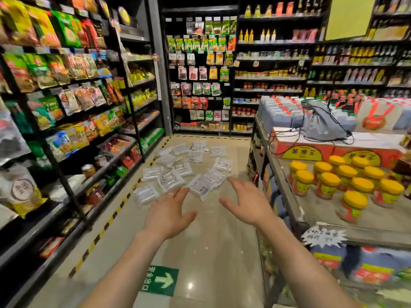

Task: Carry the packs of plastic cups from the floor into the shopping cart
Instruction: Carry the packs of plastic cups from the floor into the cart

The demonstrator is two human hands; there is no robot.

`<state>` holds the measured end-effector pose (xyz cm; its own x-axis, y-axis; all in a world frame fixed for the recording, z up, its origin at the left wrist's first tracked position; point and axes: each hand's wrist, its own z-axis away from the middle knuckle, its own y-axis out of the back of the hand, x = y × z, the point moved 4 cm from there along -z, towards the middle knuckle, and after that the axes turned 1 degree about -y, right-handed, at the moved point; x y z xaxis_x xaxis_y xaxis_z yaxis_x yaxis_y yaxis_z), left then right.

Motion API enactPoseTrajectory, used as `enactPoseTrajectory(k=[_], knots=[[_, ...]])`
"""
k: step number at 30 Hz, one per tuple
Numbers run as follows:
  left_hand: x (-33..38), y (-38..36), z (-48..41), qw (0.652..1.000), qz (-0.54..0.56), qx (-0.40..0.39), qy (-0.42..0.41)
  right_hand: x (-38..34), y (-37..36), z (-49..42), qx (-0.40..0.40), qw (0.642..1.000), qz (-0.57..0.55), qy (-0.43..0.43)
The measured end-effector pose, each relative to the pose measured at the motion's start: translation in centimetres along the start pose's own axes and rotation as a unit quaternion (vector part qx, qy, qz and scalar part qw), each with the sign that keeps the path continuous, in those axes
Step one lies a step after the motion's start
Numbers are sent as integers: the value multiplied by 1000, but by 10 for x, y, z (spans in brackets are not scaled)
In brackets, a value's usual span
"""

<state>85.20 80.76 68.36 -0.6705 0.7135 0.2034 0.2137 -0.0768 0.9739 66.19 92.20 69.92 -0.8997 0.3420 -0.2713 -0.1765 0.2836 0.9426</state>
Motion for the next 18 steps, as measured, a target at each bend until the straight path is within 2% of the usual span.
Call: enactPoseTrajectory(k=[7, 18], knots=[[-32, 3, -167, 999, -23, 16, 15, 36, -21, -184, -48, 999, -1, 23], [-136, -37, -447, 1000, 5, 13, -10, 77, -88, -458, -38, 999, 24, 13]])
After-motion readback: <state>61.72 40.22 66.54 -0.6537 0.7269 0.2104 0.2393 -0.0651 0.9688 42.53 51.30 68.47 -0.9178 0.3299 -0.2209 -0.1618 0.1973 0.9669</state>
